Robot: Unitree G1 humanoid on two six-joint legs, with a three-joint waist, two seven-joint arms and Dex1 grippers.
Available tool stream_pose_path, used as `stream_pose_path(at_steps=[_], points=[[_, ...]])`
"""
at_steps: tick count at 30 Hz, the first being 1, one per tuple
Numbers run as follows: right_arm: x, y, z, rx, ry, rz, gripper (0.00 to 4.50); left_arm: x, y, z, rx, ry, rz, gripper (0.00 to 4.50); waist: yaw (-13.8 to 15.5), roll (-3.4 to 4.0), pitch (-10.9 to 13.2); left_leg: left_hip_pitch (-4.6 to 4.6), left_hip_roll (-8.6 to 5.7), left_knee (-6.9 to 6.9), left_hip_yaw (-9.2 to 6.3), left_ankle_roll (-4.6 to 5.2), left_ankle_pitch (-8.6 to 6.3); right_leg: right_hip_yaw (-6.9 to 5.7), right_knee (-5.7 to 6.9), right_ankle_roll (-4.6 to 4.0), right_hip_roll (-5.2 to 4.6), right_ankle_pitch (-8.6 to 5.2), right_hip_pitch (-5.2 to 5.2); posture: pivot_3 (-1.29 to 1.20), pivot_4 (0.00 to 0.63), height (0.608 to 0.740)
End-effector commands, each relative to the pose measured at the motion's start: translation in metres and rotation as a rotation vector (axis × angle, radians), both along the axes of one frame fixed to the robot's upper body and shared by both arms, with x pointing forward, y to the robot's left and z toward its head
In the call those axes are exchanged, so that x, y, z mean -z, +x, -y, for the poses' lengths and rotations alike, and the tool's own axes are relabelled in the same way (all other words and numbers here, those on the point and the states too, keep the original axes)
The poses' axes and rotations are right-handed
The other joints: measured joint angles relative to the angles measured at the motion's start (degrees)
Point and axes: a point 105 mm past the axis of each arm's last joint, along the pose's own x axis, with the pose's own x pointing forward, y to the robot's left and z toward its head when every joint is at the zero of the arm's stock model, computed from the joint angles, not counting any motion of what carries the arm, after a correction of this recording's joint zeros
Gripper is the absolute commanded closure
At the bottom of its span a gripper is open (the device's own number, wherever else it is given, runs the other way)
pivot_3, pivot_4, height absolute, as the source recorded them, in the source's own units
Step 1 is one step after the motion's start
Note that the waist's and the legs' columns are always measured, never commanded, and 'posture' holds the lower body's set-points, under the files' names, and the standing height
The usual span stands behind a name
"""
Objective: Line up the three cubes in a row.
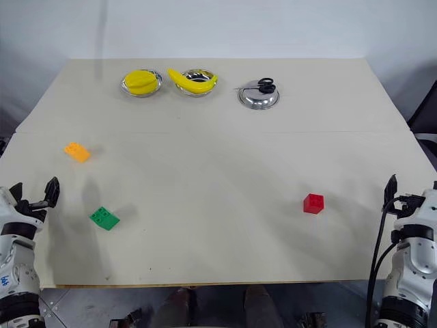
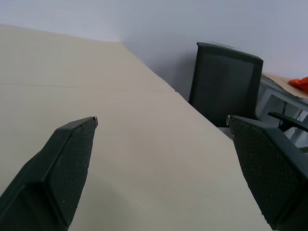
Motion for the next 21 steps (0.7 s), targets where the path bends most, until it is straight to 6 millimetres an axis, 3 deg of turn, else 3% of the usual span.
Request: stream_pose_path(at_steps=[1, 5, 9, 11, 14, 21], points=[[-0.011, -0.003, 0.004, 0.003, -0.019, 0.037, 0.0, -0.017, -0.005, -0.004, -0.018, 0.067, 0.03, 0.03, 0.0, 0.0, 0.0, 0.0, 0.0, 0.0, 0.0, 0.0, 0.0, 0.0, 0.0, 0.0, 0.0, 0.0, 0.0, 0.0, 0.15, 0.74], [-0.018, -0.006, 0.003, -0.03, -0.043, 0.041, 0.0, -0.024, -0.004, 0.005, 0.064, 0.093, 0.057, 0.03, 0.1, 0.0, 0.0, 0.0, 0.0, 0.0, 0.0, 0.01, 0.0, 0.0, 0.0, 0.0, 0.0, 0.0, 0.0, 0.0, 0.15, 0.74], [-0.054, -0.024, -0.019, -0.343, -0.105, 0.049, 0.0, -0.066, -0.004, 0.064, 0.561, 0.236, 0.096, 0.03, 0.6, 0.04, 0.0, -0.08, -0.01, -0.04, -0.01, -0.08, 0.04, -0.01, -0.08, 0.0, -0.01, 0.0, 0.01, 0.0, 0.15, 0.74], [-0.064, -0.035, -0.027, -0.478, -0.141, -0.018, 0.0, -0.083, -0.005, 0.079, 0.718, 0.293, 0.082, 0.03, 0.9, 0.07, 0.0, -0.1, 0.0, -0.08, -0.04, -0.09, 0.05, -0.06, -0.19, 0.0, 0.01, 0.0, 0.05, 0.0, 0.15, 0.74], [-0.077, -0.051, -0.033, -0.632, -0.195, -0.163, 0.0, -0.092, -0.003, 0.097, 0.911, 0.356, -0.003, 0.03, 1.1, 0.21, 0.0, 0.13, 0.0, -0.12, -0.04, 0.03, -0.02, -0.06, -0.44, 0.04, 0.03, 0.03, 0.37, 0.0, 0.15, 0.74], [-0.047, -0.087, -0.04, -0.862, -0.353, -0.565, 0.0, -0.085, -0.014, 0.145, 1.306, 0.4, -0.092, 0.03, 1.0, 0.27, 0.0, 0.19, -0.02, -0.14, -0.05, 0.38, -0.25, -0.08, -0.98, 0.1, 0.04, 0.05, 0.71, 0.0, 0.15, 0.74]])
